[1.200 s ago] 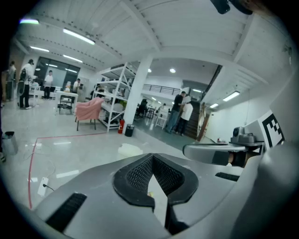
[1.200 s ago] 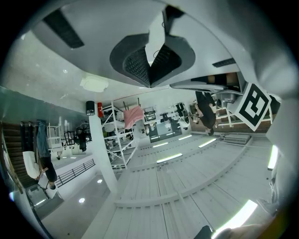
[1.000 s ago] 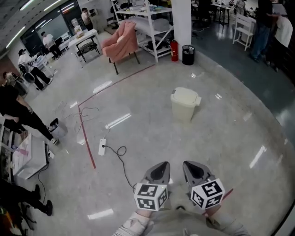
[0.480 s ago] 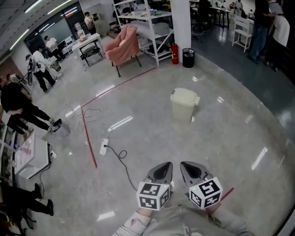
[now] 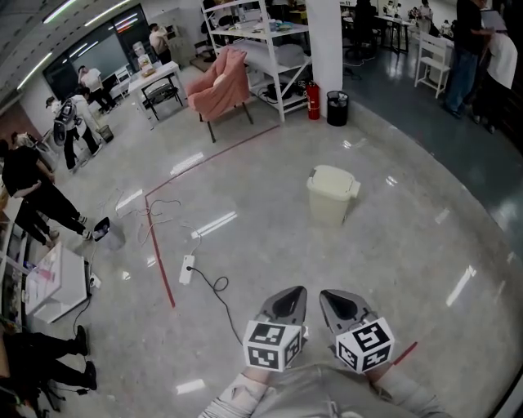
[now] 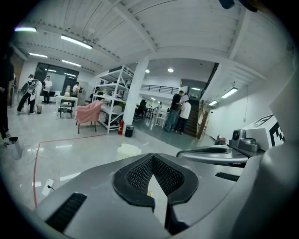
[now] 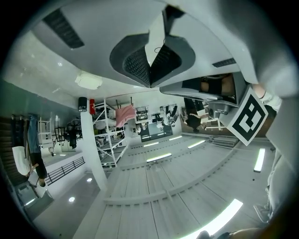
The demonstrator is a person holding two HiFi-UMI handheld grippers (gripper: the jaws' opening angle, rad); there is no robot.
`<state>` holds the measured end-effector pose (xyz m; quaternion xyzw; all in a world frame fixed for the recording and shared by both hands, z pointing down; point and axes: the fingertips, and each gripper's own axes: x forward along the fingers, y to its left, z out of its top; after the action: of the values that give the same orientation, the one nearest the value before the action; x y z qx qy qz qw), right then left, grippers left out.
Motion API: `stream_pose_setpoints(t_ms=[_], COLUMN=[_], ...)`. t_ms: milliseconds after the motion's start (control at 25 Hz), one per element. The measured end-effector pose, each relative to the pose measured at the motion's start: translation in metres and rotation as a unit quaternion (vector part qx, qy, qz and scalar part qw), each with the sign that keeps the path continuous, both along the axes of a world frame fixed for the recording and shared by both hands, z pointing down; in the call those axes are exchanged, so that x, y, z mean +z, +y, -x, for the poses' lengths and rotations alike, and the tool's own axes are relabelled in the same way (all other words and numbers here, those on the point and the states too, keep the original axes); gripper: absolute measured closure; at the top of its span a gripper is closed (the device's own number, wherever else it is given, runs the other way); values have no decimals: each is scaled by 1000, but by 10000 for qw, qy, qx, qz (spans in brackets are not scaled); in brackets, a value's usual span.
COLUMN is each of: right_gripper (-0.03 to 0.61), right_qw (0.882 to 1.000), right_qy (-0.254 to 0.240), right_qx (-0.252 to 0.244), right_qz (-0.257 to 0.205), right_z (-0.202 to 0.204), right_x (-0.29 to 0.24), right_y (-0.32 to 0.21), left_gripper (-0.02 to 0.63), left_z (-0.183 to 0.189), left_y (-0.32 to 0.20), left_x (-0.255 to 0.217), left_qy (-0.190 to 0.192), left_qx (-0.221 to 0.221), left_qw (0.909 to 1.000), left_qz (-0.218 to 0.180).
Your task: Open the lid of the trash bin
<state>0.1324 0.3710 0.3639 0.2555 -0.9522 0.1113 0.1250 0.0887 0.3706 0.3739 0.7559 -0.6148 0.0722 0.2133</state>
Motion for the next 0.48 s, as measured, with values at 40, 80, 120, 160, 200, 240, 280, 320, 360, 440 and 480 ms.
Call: stream_pose_setpoints(t_ms=[40, 80, 120, 160, 200, 240, 280, 320, 360, 440, 480], right_gripper=[572, 572, 574, 574, 574, 574, 574, 574, 574, 574, 574], right_qw=[10000, 10000, 10000, 10000, 9999, 9999, 9998, 9997, 9996, 9992, 9990], right_qy=[2, 3, 1, -1, 0, 3, 8, 12, 13, -10, -30], right_qx=[25, 48, 72, 99, 127, 157, 190, 228, 273, 384, 440], right_qz=[-1, -2, -5, -11, -20, -28, -37, -51, -66, -85, -87], right_z=[7, 15, 22, 29, 36, 43, 50, 57, 65, 79, 85], right_x=[-1, -2, -3, -4, -5, -6, -7, -7, -9, -11, -12], right_y=[-7, -13, -20, -26, -33, -39, -44, -50, -56, -69, -76], left_gripper=[611, 611, 611, 611, 611, 611, 611, 611, 611, 611, 611], left_z=[8, 15, 22, 29, 36, 43, 50, 58, 67, 83, 90], left_y=[-7, -14, -21, -28, -35, -41, -47, -53, -59, -72, -79], left_x=[-1, -2, -3, -4, -5, -7, -8, -9, -9, -11, -11], left_qy=[4, 9, 11, 8, 1, -6, -9, -8, -8, -22, -34], left_qx=[18, 40, 69, 104, 142, 177, 207, 235, 263, 316, 340], left_qw=[10000, 10000, 10000, 9999, 9999, 9998, 9998, 9997, 9996, 9995, 9994], left_qz=[9, 14, 13, 5, -5, -17, -28, -35, -37, -31, -30])
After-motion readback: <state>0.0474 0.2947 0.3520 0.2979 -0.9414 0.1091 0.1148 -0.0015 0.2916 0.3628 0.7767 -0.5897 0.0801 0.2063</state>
